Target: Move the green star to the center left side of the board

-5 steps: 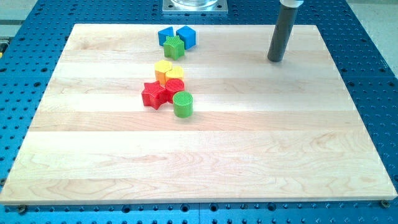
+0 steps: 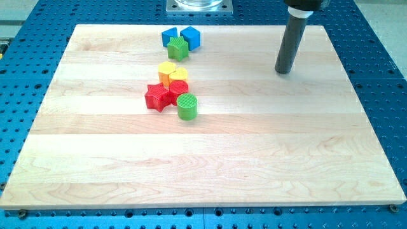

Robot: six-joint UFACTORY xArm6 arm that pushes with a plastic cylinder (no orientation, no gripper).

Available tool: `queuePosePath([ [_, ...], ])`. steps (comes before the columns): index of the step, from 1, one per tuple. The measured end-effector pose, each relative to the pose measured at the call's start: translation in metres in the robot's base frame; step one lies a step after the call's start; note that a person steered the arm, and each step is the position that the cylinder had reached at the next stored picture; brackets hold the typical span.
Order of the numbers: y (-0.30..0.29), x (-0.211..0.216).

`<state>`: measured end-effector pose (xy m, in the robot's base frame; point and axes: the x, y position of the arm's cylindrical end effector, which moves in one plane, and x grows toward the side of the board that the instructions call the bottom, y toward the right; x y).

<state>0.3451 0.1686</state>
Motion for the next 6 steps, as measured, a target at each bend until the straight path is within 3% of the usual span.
queuePosePath([
  [4,-0.171,-0.077],
  [6,-0.34,-0.01],
])
